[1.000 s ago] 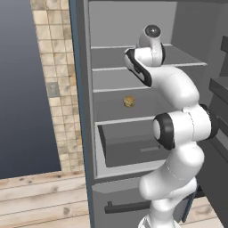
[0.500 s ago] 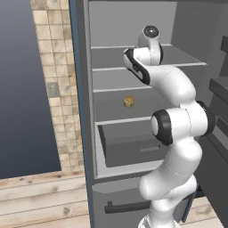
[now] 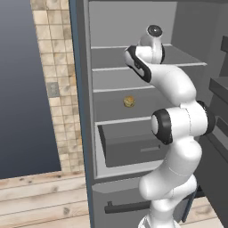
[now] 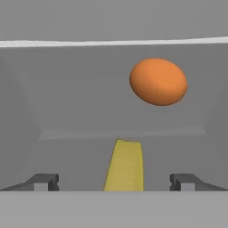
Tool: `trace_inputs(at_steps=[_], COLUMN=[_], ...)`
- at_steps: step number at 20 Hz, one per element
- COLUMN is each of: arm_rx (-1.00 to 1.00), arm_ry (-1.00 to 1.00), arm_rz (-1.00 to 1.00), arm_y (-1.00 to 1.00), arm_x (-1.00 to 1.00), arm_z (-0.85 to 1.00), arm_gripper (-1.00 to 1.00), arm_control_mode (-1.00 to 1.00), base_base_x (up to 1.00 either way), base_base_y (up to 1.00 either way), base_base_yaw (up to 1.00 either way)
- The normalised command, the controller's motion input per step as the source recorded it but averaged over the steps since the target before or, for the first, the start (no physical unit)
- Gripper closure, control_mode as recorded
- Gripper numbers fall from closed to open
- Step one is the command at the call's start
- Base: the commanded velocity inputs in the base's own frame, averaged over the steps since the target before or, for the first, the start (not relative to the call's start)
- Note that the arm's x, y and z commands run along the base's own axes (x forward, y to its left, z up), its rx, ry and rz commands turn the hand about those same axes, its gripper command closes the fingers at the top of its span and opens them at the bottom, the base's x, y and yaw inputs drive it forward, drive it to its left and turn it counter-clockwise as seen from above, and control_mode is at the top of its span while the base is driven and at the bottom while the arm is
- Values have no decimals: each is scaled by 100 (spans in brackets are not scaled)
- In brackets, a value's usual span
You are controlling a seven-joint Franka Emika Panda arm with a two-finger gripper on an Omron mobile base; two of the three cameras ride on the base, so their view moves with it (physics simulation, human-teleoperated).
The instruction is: Pick the egg and butter from the fridge and place them by the bowl for mixing.
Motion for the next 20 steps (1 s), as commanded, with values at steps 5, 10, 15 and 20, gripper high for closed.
trace_inputs(at_steps=[5,10,15,20], arm_rx=[5,2,0,0], arm_ry=[4,9,13,5], arm_rz=[0,0,0,0], arm_y=[0,1,8,1], arm_x=[0,0,0,-14], arm_z=[-36,-52,-72,-78], arm_gripper=[-100,100,100,100], arm_control_mode=[-100,-100,-100,-100], base_base_x=[0,0,0,0], base_base_y=[0,0,0,0], base_base_yaw=[0,0,0,0])
